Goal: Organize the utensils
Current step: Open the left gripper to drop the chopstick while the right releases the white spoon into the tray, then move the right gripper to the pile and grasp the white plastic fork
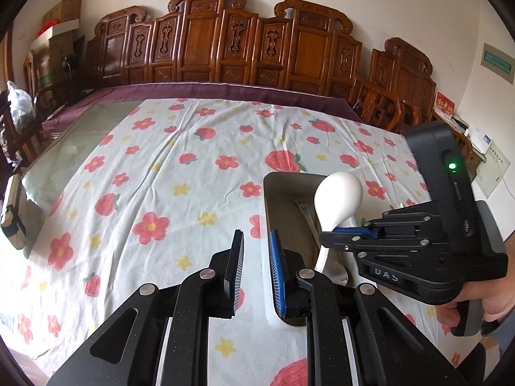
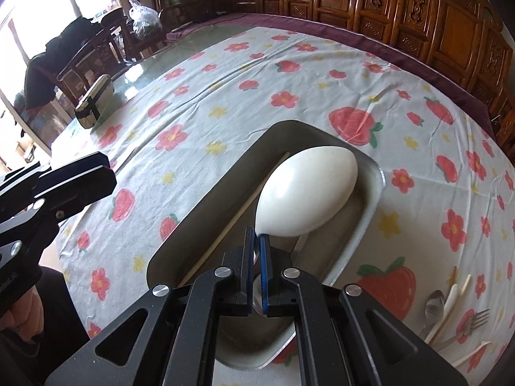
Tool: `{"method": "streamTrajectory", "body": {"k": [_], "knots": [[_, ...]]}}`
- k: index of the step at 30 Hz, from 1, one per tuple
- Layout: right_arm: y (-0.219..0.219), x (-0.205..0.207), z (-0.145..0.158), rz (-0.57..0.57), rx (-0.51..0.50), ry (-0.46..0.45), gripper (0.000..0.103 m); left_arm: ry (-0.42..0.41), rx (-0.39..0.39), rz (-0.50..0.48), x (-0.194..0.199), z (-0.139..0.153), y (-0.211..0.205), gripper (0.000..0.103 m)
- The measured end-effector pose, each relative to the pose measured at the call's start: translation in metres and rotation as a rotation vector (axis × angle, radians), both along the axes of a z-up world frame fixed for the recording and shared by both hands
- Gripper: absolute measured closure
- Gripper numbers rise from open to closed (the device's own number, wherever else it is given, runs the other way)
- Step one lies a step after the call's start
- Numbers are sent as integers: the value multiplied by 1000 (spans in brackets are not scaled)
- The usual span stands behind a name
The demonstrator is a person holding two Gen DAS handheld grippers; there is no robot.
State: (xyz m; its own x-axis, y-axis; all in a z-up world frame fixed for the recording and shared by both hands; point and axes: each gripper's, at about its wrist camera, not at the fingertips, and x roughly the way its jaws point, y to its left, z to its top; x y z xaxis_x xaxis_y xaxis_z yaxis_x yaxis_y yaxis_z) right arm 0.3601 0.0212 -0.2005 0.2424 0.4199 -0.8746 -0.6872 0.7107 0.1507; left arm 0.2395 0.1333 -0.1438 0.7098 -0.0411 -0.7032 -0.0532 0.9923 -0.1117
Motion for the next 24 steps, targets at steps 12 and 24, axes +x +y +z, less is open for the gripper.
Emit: {"method": "streamTrajectory", "body": {"k": [12,24], "knots": [[2,6,-15,-41,27,11,98,7,2,-1,2,-3,-2,87],[-85,-13,14,-148,78,-71,98,-9,20,-62,-1,-3,-28,86]]}}
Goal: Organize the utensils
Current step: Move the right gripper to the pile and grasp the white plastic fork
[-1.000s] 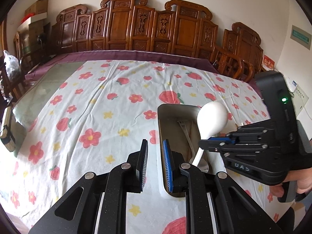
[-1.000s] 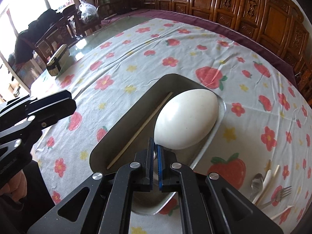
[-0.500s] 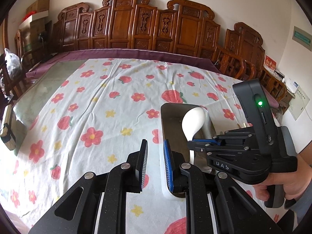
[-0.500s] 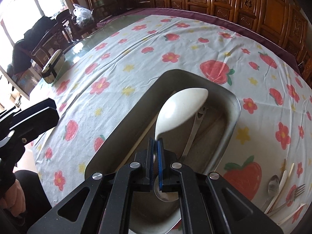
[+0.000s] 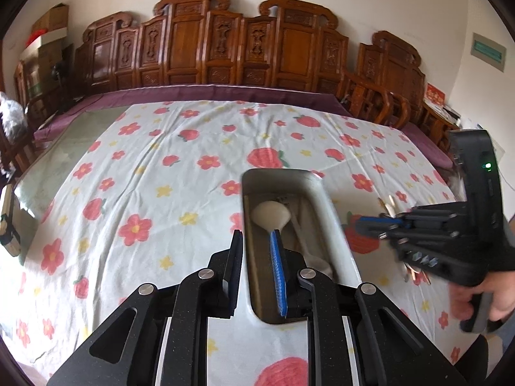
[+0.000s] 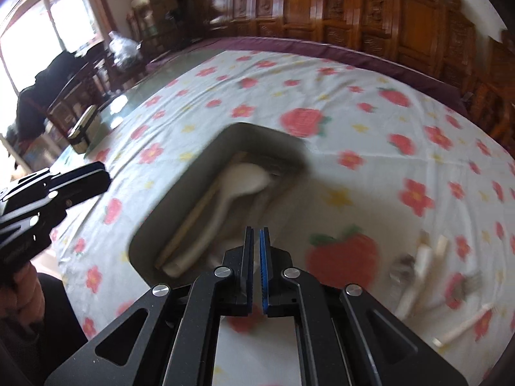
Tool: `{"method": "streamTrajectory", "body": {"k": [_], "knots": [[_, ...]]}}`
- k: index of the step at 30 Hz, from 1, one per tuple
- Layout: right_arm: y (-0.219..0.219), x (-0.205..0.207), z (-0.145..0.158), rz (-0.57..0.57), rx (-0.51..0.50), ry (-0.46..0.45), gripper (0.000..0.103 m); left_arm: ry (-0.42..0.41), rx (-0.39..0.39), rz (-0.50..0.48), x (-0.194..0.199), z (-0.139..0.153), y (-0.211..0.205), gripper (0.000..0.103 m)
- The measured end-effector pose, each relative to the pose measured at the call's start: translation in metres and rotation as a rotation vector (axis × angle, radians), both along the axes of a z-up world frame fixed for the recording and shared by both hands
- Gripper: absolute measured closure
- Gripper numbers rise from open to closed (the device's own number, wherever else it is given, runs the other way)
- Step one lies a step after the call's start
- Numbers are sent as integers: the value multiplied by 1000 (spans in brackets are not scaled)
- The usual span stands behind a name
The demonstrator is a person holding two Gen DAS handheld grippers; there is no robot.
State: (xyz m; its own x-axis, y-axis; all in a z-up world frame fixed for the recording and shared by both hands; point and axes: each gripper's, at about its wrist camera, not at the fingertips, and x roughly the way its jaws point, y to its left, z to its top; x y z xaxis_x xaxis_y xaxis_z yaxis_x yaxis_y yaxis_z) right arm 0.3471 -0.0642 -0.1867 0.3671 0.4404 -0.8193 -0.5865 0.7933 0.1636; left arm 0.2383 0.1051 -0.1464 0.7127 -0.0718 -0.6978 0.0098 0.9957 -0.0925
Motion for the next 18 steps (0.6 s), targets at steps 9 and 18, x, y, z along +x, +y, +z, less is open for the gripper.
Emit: {"method": "streamTrajectory", "body": {"k": [9,18], "knots": [[-131,-5,-2,-245,-57,-36,97,1,21,-112,-6,-5,-47,77],[-218,12,-40,-526,-127,1,73,18,35,-197,-13,-17,-88,74]]}}
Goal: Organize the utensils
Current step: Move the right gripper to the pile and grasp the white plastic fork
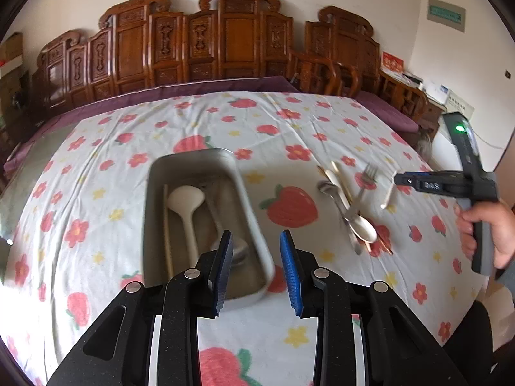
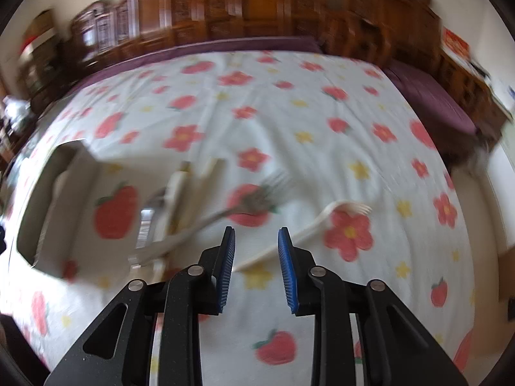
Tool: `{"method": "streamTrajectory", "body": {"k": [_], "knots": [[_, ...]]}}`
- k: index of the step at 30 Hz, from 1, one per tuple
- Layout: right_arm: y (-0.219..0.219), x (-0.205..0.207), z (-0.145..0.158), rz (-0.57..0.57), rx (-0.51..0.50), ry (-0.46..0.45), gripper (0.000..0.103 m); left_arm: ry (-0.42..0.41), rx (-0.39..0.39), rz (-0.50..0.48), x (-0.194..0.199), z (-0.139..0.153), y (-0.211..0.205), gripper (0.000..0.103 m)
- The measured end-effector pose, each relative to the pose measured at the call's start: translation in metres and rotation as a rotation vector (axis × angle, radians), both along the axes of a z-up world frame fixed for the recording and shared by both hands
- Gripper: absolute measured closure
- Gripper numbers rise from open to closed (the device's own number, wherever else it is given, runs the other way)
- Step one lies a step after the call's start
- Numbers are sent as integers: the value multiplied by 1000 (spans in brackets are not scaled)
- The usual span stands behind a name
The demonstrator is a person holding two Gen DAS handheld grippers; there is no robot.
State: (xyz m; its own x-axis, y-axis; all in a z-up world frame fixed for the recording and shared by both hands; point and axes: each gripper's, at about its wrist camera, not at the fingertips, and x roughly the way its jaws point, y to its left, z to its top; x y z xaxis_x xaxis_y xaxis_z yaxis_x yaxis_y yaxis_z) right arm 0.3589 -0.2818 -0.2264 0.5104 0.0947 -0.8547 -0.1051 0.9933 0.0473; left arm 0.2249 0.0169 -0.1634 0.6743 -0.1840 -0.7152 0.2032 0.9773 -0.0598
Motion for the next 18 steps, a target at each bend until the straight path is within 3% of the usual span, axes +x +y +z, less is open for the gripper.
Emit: {"method": "streamTrajectory", "body": {"k": [4,12,15,18], "knots": [[-16,15,-19,-86,-3,21,58,8,11,-21,-1,-6,-14,74],[-18,39,-44,-150,-19,78,57,41,49,-45,3,-21,-38,74],[-18,40,-45,-165,-28,81,59,46,57,-51,4,-22,-46,74],[-20,37,-45,-142,-46,91,75,53,64,-47,8,-22,-54,74]]}}
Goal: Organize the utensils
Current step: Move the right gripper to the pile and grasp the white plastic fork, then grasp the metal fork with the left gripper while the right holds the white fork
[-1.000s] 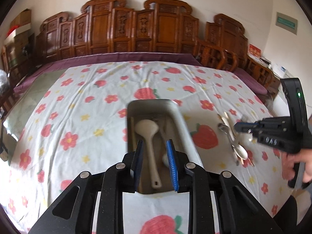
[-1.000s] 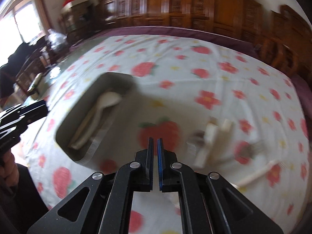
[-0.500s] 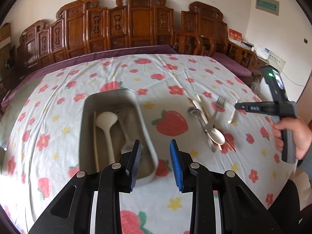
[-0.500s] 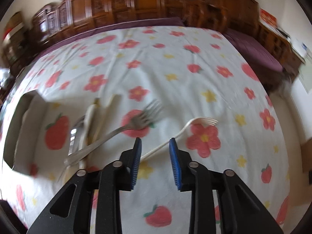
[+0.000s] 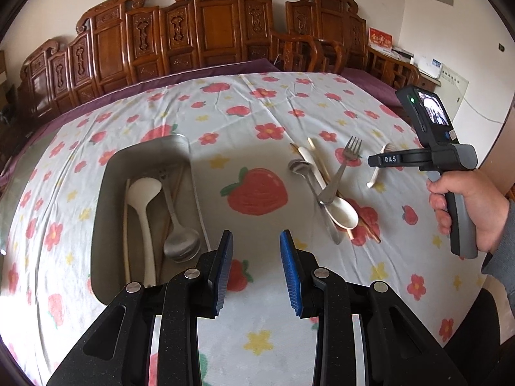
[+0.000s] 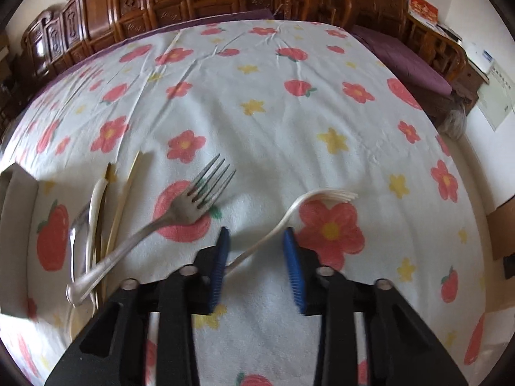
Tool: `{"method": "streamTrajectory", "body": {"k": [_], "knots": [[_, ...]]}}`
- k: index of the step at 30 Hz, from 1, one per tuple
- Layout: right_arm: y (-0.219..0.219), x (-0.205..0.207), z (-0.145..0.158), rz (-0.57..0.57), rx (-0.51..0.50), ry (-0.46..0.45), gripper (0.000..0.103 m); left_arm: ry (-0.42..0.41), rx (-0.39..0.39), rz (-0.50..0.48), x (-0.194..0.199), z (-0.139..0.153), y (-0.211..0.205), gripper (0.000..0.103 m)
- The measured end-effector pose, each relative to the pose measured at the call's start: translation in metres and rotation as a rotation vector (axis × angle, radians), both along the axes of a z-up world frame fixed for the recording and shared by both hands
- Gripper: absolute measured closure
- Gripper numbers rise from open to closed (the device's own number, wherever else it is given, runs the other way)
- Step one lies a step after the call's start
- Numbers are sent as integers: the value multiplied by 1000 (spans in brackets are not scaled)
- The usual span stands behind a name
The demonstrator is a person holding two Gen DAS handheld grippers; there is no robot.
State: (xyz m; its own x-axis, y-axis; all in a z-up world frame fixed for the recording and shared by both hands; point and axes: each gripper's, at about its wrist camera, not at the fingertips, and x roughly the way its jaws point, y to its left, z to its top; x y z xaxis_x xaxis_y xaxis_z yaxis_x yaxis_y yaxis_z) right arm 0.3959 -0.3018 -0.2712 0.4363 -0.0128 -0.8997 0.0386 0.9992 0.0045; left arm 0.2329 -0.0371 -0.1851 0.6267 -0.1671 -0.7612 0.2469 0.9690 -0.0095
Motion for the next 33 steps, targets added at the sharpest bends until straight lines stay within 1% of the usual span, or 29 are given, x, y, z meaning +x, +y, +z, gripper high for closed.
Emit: {"method": "streamTrajectory", "body": {"k": [1,3,5,9,12,15,19,26,33], "knots": [[-3,-1,1,0,6,3,85,4,4,3,1,0,-2,74],[-12,-7,1,9,28,15,99,10,19,-2,4,0,-10,74],[-19,-13,2,20,34,15,99,5,49,-13,7,1,-22,74],[-40,-38,9,28,74,-1,99,-1,59,-44,10,4,-44,74],[-49,-56,17,46,88,-21,99,-3,79,-87,13,3,-66,74],[-55,-77,27,76,102,-53,99,5,99,-124,20,-3,-89,74],[-53,-95,33,122,112,-75,99,23,118,-171,33,-13,-115,74],[-51,-109,35,169,134,-79,99,65,153,-199,67,-31,-143,74],[-54,-111,33,172,157,-85,99,91,194,-226,97,-44,-164,74]]}}
